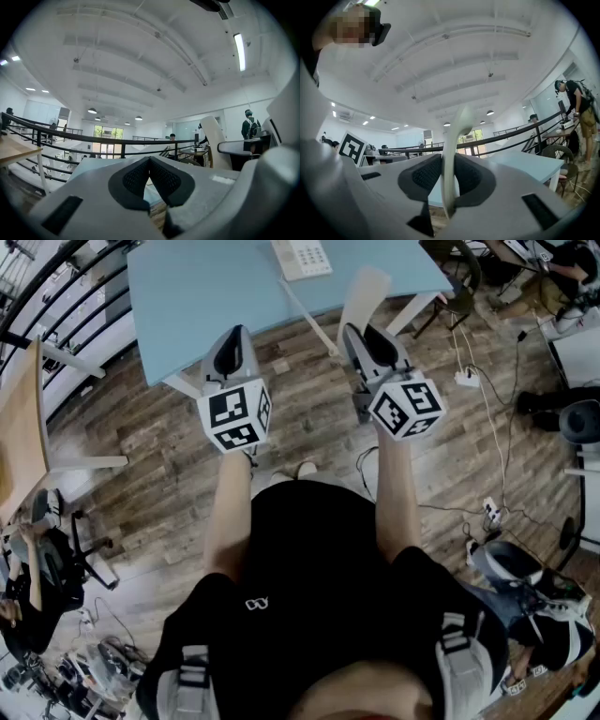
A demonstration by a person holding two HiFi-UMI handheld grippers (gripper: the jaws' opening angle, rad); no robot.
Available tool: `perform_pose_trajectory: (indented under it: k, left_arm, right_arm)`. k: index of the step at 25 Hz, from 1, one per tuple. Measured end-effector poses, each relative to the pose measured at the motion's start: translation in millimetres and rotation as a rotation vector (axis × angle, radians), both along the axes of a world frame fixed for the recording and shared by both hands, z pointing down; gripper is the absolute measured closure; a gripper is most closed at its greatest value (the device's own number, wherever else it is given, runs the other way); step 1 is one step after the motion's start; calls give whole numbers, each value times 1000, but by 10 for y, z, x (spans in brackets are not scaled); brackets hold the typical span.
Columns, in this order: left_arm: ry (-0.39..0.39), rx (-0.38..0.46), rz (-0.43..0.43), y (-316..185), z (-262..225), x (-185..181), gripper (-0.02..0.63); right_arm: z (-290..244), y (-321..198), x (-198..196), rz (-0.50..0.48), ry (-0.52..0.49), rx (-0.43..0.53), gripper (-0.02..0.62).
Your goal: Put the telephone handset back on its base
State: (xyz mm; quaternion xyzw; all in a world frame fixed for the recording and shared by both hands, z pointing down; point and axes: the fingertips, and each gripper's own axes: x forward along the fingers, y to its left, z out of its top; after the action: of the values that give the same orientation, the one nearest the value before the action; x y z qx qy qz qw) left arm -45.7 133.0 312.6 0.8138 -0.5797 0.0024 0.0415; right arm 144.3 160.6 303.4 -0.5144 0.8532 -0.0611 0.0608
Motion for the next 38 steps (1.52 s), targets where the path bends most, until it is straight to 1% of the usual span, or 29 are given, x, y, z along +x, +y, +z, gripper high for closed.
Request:
perform_pose_trajectory:
  k: [4,9,14,18,22,25,28,31,34,38]
  left_arm:
    - [-2,-1,7,-20,11,184,606]
    - [-10,-9,11,-111,49,324,606]
    - [-25,-8,2,-169,38,324,606]
    - [-31,-19,-25,-158,111,262,606]
    - [-32,-21,-26,-203,133,272,606]
    - [-40,-30,-26,-303,207,260,606]
    - [-39,-49,-29,-478,341,215,606]
    - [-29,-85,-35,-773,519,116,606]
    - [-15,-115,-37,-1200,669,20,606]
    - [4,-146,-33,-1889,816,-109,606]
  right_arm:
    - [3,-37,96,11,24,-9,514]
    - [28,-132,182,-2,-19,-17,514]
    - [-7,-268,300,-14,-95,-28,515]
    - [48,-349,295,-50,-147,-47,515]
    - [119,-459,230,-73,-170,-73,515]
    - [204,-605,162,-86,-169,-90,515]
    - [308,-815,78,-96,-162,-107,515]
    - [407,-1123,-30,-109,-147,-124,515]
    - [496,-1526,-141,-121,-132,-138,515]
    - [613,-2219,-277,-133,-124,-161,515]
